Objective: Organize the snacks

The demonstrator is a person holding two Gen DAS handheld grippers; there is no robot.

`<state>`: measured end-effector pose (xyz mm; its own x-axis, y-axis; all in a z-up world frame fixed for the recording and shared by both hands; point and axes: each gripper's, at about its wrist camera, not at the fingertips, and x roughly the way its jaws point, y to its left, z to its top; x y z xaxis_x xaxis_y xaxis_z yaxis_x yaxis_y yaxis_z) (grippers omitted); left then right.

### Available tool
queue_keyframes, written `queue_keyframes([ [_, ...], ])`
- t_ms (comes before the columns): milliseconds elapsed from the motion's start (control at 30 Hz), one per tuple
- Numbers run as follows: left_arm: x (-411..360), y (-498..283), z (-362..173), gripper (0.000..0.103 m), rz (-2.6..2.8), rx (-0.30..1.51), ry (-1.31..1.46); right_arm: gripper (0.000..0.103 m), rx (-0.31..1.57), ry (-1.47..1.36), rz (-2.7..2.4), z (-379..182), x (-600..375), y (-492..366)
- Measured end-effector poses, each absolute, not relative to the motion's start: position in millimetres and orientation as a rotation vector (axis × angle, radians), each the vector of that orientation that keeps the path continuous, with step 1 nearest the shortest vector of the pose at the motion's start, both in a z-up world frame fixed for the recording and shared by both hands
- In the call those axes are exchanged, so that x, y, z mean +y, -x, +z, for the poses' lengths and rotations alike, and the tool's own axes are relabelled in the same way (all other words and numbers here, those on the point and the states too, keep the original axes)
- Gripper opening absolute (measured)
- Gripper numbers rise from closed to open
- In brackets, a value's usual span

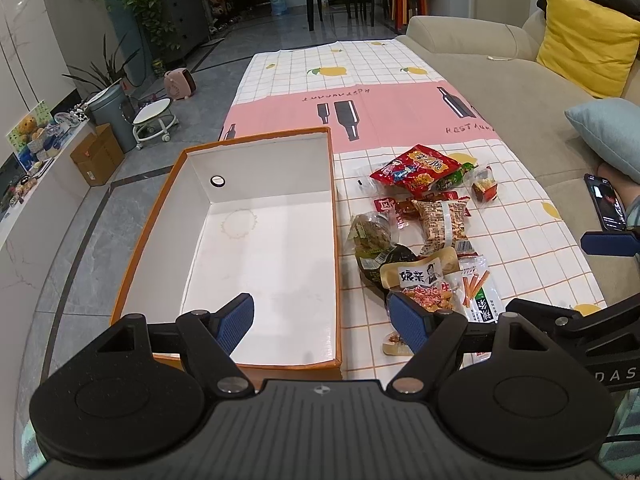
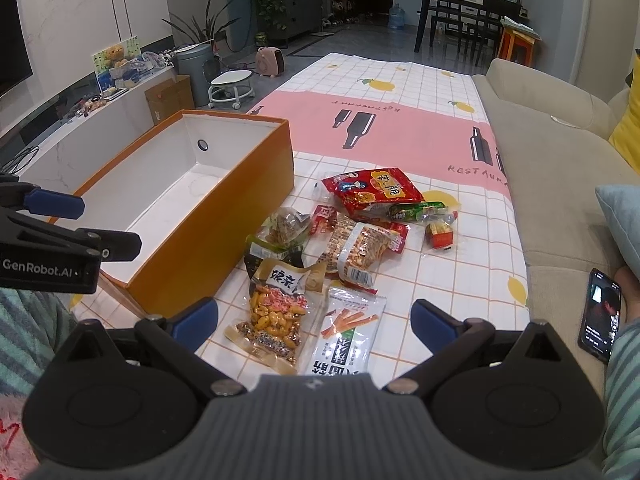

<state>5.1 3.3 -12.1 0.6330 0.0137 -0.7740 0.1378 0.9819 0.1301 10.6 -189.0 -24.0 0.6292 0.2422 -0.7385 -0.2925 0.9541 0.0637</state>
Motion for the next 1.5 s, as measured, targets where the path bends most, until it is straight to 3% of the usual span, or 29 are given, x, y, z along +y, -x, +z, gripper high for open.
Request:
queue_keyframes([
  [867, -2, -4, -12, 0.09, -0.102, 0.891, -0.185, 0.099, 0.856, 0.069, 0.332, -28, -189, -11],
  [1000, -8, -3, -15, 0.082, -0.162, 0.92, -0.164, 0.099, 0.887, 0.09, 0.35, -37, -192, -14],
  [1033, -9, -4, -17, 0.08, -0.181, 0.931, -0.153, 0.098, 0.894, 0.096, 0.352, -39, -193, -14],
  [1100, -11, -7, -20, 0.07, -0.223, 0.956, -0.123, 0.084, 0.904, 0.106, 0.346, -44, -197, -16],
  [1200, -19, -8, -24, 0.056, -0.308, 0.983, -0.092, 0.076, 0.915, 0.122, 0.333, -53, -203, -19],
  [1500, -56, -29, -42, 0.057, -0.371, 1.049, -0.098, 0.068, 0.987, 0.137, 0.294, -88, -214, -33],
])
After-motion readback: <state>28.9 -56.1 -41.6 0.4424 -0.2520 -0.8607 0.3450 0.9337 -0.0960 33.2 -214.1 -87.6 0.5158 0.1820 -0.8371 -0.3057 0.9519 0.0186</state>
